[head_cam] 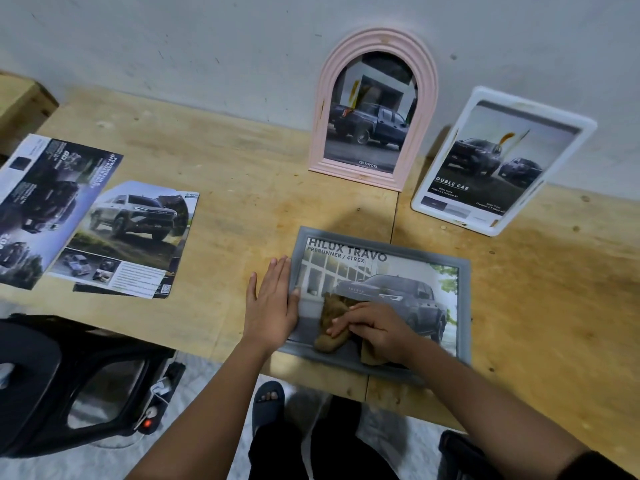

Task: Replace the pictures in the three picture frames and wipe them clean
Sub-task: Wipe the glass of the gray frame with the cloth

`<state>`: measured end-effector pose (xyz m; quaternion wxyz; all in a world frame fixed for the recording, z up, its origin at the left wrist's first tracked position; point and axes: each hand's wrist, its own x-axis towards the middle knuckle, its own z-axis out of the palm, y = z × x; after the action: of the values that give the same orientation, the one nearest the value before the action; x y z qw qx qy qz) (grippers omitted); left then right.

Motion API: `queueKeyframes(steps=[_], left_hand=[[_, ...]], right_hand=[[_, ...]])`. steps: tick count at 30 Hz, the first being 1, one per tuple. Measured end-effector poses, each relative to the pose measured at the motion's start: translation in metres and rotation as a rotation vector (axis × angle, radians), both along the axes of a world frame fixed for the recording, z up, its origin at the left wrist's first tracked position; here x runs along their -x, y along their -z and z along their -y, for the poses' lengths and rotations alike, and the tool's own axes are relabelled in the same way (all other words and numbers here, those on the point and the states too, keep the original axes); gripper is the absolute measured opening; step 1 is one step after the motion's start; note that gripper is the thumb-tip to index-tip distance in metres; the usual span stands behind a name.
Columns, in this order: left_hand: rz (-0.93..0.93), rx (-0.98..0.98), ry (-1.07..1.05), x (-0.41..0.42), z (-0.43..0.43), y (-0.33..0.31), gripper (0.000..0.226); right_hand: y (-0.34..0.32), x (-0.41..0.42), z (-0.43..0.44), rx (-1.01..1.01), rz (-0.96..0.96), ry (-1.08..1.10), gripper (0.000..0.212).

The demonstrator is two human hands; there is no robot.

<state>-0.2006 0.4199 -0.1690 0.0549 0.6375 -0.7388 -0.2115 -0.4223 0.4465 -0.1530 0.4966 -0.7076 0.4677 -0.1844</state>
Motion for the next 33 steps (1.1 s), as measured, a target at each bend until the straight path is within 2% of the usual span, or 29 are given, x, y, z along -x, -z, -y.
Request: queueKeyframes(steps=[3, 6, 9, 11, 12, 14, 17, 19, 24, 26, 30, 33], left_hand=[[0.003, -0.014, 0.006, 0.000, 0.000, -0.001, 0.068], [-0.007, -0.021, -0.014, 0.001, -0.001, -0.002, 0.064], [-0.025, -0.008, -0.027, 0.000, -0.001, 0.000, 0.065], [-0.037, 0.005, -0.027, 0.000, 0.000, 0.001, 0.067], [-0.043, 0.007, -0.028, 0.001, 0.001, 0.001, 0.068], [-0.052, 0.004, -0.038, 0.002, 0.001, 0.001, 0.065], [-0.054, 0.011, -0.051, 0.004, 0.000, 0.001, 0.064], [-0.049, 0.013, -0.053, 0.004, 0.000, 0.002, 0.065], [-0.045, 0.035, -0.047, 0.003, 0.001, 0.003, 0.075], [-0.044, 0.039, -0.051, 0.004, 0.001, 0.004, 0.075], [-0.020, 0.037, -0.043, 0.003, 0.000, 0.003, 0.074], [-0.019, 0.036, -0.043, 0.003, 0.000, 0.001, 0.074]], right_hand=[[-0.002, 0.011, -0.011, -0.070, -0.001, 0.001, 0.027], [-0.012, 0.024, -0.016, -0.261, 0.129, 0.103, 0.027], [-0.037, 0.046, -0.019, -0.350, 0.325, 0.413, 0.028], [-0.048, 0.059, -0.020, -0.258, 0.518, 0.799, 0.041], [-0.050, 0.063, -0.019, -0.134, 0.524, 0.958, 0.048], [-0.047, 0.055, -0.014, 0.087, 0.299, 1.097, 0.042], [-0.013, 0.021, -0.005, 0.112, -0.142, 1.134, 0.035], [-0.001, -0.002, -0.002, 0.120, -0.276, 1.174, 0.038], [0.003, -0.027, 0.005, 0.143, -0.289, 1.151, 0.039], [0.002, -0.043, 0.002, 0.160, -0.274, 1.020, 0.043], [0.008, -0.072, -0.013, 0.125, -0.179, 0.602, 0.041], [-0.002, -0.057, -0.011, -0.060, 0.006, 0.527, 0.035]])
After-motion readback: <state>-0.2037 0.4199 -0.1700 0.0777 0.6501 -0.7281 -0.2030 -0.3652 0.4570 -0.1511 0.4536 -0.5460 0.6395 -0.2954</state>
